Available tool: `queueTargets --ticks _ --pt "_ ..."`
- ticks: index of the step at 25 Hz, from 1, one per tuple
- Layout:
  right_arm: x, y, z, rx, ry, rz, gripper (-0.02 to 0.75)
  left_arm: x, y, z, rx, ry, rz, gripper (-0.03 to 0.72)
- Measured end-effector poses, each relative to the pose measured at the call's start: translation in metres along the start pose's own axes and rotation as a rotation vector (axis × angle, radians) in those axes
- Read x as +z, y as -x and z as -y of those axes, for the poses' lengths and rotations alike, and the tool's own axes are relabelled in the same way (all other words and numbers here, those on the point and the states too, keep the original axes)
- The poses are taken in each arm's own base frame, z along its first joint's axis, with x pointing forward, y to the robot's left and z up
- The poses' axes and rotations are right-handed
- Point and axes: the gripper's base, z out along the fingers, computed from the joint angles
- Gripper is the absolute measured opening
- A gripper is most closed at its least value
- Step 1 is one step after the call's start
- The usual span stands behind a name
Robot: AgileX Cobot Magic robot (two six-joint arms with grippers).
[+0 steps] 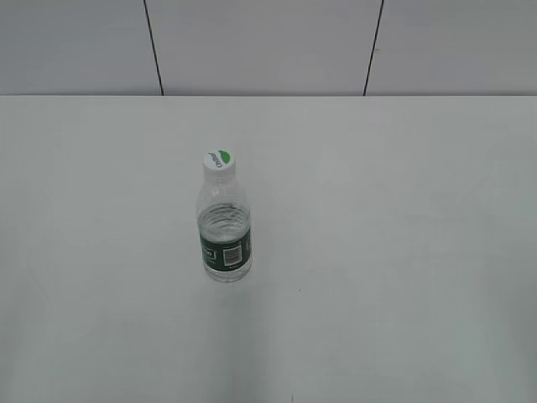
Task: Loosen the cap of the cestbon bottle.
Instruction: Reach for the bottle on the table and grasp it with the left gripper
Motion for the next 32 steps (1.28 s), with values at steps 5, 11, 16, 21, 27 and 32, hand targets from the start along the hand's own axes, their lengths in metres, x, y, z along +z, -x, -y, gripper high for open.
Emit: queueTargets --ticks 5,11,16,21,27,32 --pt "0.0000 0.0000 0.0000 0.000 0.000 0.000 0.479 0.0000 0.0000 0.0000 0.000 0.000 0.000 0.436" --pt "0.0000 0.0000 0.0000 0.000 0.000 0.000 0.479 0.0000 0.0000 0.0000 0.000 0.000 0.000 0.436" --pt "0.0000 0.0000 0.0004 0.001 -0.004 0.000 0.479 0.0000 0.0000 0.0000 0.000 0.000 0.000 0.436" --pt "0.0000 0.0000 0.0004 0.002 -0.004 0.000 0.479 0.0000 0.0000 0.0000 0.000 0.000 0.000 0.436" --pt "0.0000 0.0000 0.0004 0.005 -0.004 0.000 0.479 0.0000 0.0000 0.0000 0.000 0.000 0.000 0.436" --pt "0.0000 -0.0001 0.0005 0.008 -0.005 -0.001 0.479 0.0000 0.0000 0.0000 0.000 0.000 0.000 0.436"
